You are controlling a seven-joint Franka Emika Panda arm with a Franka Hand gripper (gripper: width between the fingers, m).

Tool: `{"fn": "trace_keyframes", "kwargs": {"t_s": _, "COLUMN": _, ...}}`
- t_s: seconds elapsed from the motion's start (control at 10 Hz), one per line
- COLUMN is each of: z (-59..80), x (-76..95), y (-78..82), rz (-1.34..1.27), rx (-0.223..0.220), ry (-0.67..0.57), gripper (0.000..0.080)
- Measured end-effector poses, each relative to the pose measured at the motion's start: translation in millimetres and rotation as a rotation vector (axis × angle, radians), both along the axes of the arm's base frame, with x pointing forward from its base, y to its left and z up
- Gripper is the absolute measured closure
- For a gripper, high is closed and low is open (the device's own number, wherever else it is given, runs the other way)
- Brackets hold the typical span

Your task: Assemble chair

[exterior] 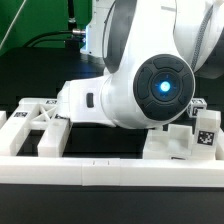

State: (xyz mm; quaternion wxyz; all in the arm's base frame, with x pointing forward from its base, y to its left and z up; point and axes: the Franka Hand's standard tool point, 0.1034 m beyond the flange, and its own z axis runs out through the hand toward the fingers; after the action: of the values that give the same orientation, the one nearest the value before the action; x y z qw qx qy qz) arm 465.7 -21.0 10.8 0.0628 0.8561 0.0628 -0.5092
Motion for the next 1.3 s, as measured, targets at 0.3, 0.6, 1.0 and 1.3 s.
{"fn": "trace_keyframes", "kwargs": {"t_s": 0.3, "z": 37.1, "x": 18.8, "y": 9.3, "rz": -0.007, "rx": -0.004, "ry": 0.004, "gripper": 0.0515}}
{"fn": "trace_keyframes", "kwargs": {"t_s": 0.6, "z": 54.2, "x": 31.9, "y": 8.3, "rz": 0.0, "rx": 0.005, "ry": -0.037, "gripper": 0.0515}}
{"fn": "trace_keyframes", "kwargs": {"t_s": 1.0, "z": 59.2, "x": 45.8, "y": 18.3, "rz": -0.114, "rx": -0.019, "ry": -0.19, "gripper": 0.0515}}
{"fn": "trace_keyframes", "kwargs": {"t_s": 1.3, "z": 73.2, "x": 73.8, "y": 33.9, "rz": -0.183, "rx": 0.017, "ry": -0.457, "gripper": 0.0515}}
